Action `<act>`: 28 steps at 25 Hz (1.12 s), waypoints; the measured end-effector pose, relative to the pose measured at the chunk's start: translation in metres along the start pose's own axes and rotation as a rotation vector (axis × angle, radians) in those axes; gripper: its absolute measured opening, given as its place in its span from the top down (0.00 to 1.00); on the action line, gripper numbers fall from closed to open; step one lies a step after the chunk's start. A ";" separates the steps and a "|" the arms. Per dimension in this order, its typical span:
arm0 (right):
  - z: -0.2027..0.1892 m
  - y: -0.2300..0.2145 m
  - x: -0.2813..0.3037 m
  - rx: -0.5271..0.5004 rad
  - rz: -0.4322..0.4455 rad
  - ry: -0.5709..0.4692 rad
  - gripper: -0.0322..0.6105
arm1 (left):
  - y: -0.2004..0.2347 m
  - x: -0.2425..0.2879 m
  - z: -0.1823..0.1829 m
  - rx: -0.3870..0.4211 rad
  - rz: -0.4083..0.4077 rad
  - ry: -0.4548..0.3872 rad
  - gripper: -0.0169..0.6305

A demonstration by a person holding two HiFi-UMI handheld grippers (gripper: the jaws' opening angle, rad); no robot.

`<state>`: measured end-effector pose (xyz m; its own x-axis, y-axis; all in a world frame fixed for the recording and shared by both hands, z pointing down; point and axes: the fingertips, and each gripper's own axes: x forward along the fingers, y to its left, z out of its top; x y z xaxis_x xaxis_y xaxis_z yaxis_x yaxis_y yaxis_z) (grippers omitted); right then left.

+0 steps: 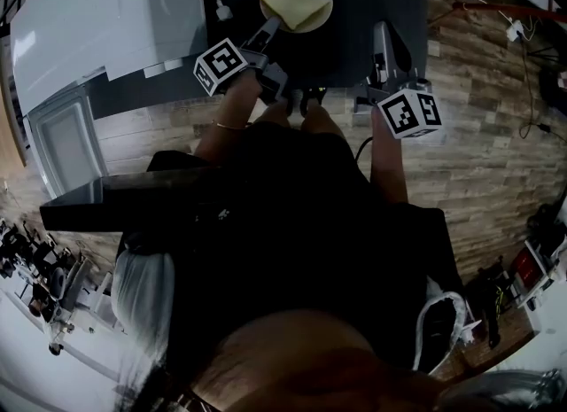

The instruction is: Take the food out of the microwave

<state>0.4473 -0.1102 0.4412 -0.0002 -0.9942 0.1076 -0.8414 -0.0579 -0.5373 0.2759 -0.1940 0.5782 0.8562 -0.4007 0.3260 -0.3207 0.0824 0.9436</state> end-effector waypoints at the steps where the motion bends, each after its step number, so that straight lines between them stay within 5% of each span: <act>1: 0.001 0.000 0.000 0.001 0.002 -0.001 0.95 | 0.001 0.000 0.000 0.002 0.011 0.004 0.85; 16: 0.008 -0.002 0.004 -0.006 0.027 -0.003 0.95 | 0.010 -0.005 0.001 0.083 0.175 0.024 0.73; 28: 0.009 0.005 0.006 -0.007 0.045 0.001 0.95 | 0.003 -0.010 0.000 0.131 0.176 0.029 0.72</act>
<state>0.4483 -0.1173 0.4318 -0.0387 -0.9957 0.0840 -0.8440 -0.0124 -0.5361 0.2661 -0.1898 0.5777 0.7929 -0.3641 0.4887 -0.5148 0.0290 0.8568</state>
